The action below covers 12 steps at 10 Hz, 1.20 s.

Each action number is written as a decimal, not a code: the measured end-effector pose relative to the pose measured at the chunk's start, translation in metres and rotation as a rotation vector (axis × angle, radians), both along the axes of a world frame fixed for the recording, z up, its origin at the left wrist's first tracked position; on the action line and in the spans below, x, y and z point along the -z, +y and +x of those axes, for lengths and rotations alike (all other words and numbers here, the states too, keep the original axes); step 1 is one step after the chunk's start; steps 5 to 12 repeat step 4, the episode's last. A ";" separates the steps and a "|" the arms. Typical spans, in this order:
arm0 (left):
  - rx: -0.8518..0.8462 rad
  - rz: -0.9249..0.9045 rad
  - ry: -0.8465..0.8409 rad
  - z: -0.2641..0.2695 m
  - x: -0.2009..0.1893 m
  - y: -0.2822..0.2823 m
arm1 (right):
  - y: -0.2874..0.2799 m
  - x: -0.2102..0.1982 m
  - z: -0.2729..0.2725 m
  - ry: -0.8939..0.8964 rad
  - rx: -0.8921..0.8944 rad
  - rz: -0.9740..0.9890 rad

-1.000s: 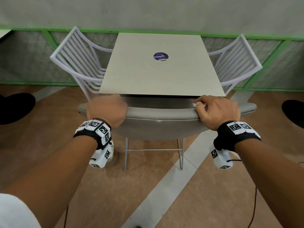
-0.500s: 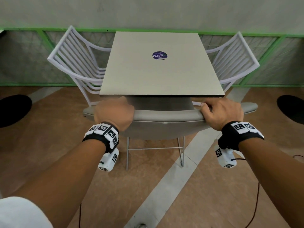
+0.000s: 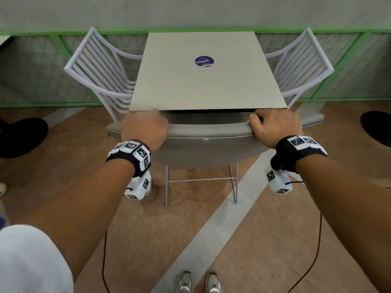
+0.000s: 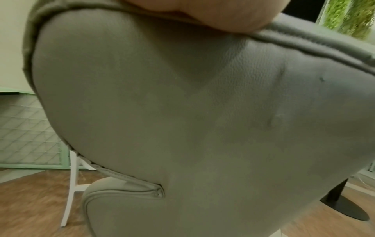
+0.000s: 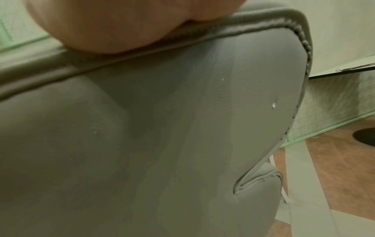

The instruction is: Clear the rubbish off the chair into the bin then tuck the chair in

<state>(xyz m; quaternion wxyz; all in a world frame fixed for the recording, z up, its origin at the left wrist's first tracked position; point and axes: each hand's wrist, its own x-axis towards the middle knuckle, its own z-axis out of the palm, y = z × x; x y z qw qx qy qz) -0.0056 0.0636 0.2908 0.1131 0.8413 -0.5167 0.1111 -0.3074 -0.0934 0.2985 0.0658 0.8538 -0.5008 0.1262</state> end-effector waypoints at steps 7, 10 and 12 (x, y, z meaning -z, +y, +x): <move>0.001 0.448 0.448 -0.071 0.100 0.207 | 0.171 0.085 -0.085 -0.055 -0.131 0.695; 0.001 0.448 0.448 -0.071 0.100 0.207 | 0.171 0.085 -0.085 -0.055 -0.131 0.695; 0.001 0.448 0.448 -0.071 0.100 0.207 | 0.171 0.085 -0.085 -0.055 -0.131 0.695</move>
